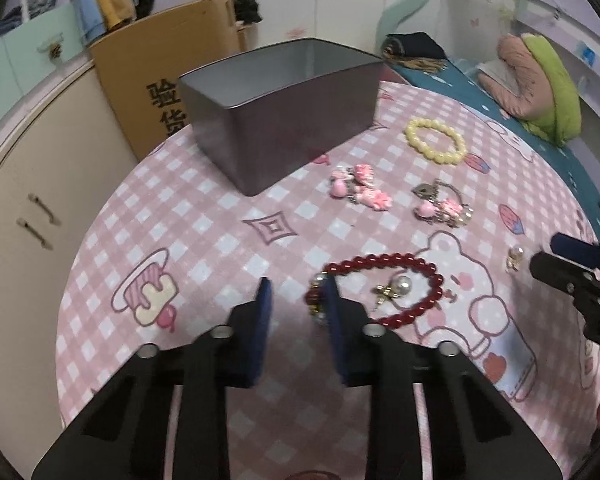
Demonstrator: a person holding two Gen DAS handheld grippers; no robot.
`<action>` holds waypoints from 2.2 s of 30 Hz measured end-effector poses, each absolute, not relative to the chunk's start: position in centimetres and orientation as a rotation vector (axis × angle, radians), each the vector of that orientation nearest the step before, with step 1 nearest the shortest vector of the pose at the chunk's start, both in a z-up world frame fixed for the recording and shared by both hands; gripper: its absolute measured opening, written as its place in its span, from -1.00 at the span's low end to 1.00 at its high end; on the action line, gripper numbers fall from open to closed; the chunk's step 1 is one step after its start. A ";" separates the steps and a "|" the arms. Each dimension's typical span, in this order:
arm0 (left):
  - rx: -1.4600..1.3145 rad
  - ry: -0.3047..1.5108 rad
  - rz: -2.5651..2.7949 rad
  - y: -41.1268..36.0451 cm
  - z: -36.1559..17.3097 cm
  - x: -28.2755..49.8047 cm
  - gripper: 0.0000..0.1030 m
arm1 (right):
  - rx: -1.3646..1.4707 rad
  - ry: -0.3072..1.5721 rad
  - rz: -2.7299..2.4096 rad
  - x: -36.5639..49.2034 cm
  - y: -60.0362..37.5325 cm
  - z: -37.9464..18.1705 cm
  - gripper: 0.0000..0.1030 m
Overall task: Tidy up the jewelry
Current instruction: 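Grasp the dark red bead bracelet with the left gripper while the right gripper grasps a pearl earring, then carry bracelet and earring into the grey box and open both grippers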
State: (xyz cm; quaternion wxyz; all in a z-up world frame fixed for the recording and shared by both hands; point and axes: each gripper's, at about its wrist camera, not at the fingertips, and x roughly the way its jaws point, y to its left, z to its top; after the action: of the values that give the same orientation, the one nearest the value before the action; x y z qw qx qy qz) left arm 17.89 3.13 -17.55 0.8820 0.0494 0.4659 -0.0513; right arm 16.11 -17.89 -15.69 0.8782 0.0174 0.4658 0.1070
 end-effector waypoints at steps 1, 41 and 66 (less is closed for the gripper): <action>0.098 0.970 -0.126 2.9 -17.6 17.9 -0.81 | 0.036 0.967 0.218 16.1 -18.0 -15.7 0.03; -0.199 0.917 -0.472 3.3 -12.3 17.0 -0.82 | -0.084 0.918 0.261 16.5 -15.0 -16.8 -0.66; -0.166 0.654 -0.395 7.8 -0.3 26.3 -0.82 | 0.065 0.759 0.451 25.4 -10.6 -6.1 -0.68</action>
State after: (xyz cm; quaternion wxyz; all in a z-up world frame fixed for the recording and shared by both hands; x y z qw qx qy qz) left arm 26.28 7.75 -0.33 0.9246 -0.0809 0.3186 -0.1925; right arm 25.39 -10.60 -6.15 0.9037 0.0317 0.3671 0.2183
